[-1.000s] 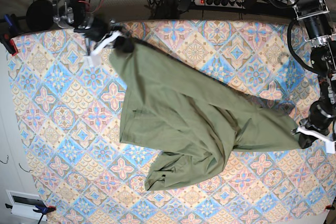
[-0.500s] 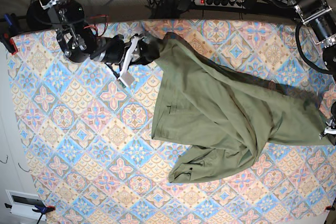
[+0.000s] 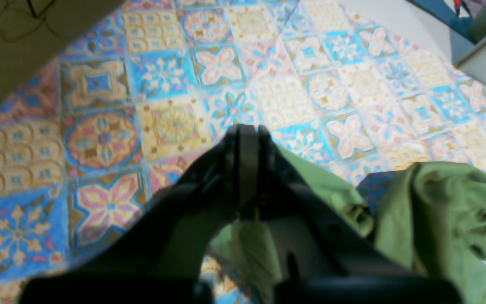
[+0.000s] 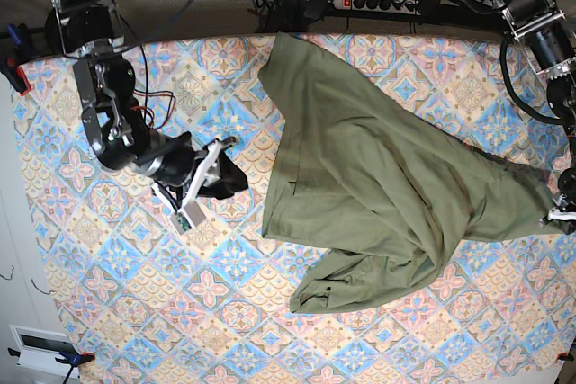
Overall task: Layout the t-shirt on the table in an organized manner, then fold the t-shirt properly
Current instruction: 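Grasp the shirt fabric near the middle with the right gripper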
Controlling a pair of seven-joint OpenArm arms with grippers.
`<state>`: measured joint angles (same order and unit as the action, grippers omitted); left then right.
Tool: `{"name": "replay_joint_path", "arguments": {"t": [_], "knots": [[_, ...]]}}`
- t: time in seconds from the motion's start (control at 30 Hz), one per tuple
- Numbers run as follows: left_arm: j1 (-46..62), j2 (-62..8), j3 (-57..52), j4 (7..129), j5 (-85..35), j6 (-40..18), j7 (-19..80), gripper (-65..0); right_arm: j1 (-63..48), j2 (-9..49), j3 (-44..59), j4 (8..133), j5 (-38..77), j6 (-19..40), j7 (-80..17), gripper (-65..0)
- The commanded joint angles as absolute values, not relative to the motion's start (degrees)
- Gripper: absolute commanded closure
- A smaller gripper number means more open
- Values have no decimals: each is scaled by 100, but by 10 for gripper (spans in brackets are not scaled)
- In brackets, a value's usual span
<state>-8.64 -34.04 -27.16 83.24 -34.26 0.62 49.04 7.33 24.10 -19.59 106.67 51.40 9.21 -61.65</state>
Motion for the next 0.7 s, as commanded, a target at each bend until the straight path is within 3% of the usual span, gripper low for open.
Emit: {"name": "replay_joint_path", "arguments": {"t": [0.0,0.1,0.33,0.53,0.67], "knots": [[-927,-3512,-2668,8426,-3486,13,4778,0,1033,2273,-2018,10642,5305,980,-6018,-174],[-734,-3477,-2510,8462,-3530,13,4778,-12,1385,2000,-2193,10044,5288,980,-6000,-174],[-426,-3284,-2413,8444,-3530,22,4778,-141,1930,1481,-2985,9095,3899,980,-5622,-174],[-101,-3275,-2431,8470,-3565,22,4778,-146,2290,1270,-3591,8259,2774,980,-5235,-174],[233,-3275,-2431,8470,-3969,22,4778,-146,2501,804,-3626,7618,2352,980,-4945,-197]]}}
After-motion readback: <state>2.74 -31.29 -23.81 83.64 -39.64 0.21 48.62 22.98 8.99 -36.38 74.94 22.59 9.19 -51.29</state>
